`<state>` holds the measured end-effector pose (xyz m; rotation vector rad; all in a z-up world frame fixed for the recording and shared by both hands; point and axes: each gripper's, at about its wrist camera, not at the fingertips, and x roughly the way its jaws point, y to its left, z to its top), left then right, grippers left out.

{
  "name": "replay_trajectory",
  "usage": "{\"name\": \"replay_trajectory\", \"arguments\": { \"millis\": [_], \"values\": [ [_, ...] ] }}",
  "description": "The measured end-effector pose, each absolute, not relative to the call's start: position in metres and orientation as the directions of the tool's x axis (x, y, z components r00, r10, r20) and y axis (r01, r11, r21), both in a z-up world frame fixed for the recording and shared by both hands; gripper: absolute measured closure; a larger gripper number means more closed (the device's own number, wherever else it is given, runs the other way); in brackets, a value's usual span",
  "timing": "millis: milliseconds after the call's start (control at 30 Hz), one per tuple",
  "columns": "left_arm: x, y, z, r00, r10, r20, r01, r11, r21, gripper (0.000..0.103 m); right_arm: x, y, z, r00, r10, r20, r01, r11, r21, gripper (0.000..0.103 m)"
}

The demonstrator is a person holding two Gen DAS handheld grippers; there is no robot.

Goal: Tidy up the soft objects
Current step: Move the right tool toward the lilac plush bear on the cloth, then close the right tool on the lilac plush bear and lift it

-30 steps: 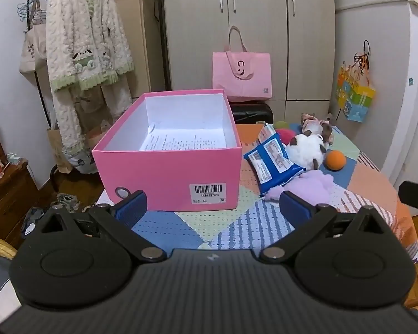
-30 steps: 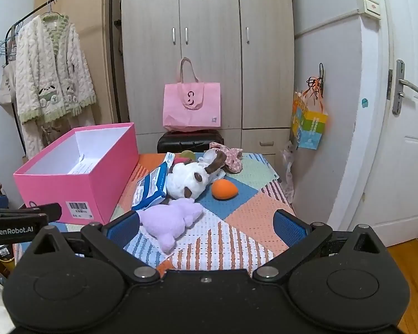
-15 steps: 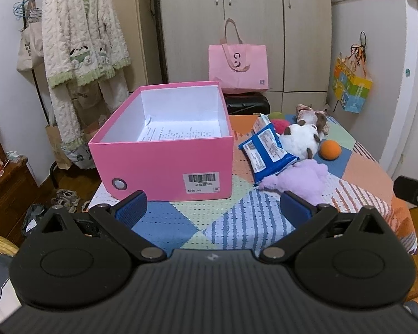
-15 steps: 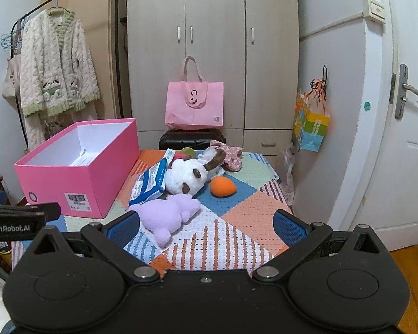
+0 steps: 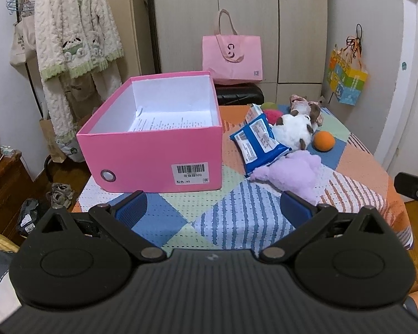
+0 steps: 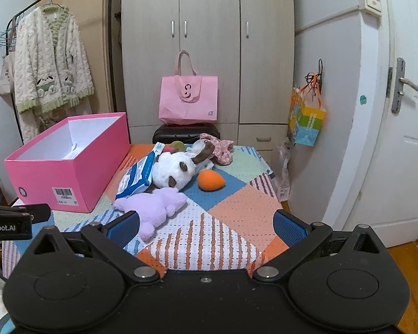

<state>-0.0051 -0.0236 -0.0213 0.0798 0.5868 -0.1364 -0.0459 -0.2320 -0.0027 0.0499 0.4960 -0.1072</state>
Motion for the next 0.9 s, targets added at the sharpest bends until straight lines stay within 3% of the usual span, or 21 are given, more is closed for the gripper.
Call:
{"name": "replay_trajectory", "arguments": {
  "millis": [900],
  "values": [
    [0.016,-0.027,-0.032,0.788,-0.101,-0.607,0.165,0.985,0.05,0.0,-0.039,-0.224,-0.007,0.878,0.003,-0.478,-0.01,1.0,-0.013,0.0]
  ]
}}
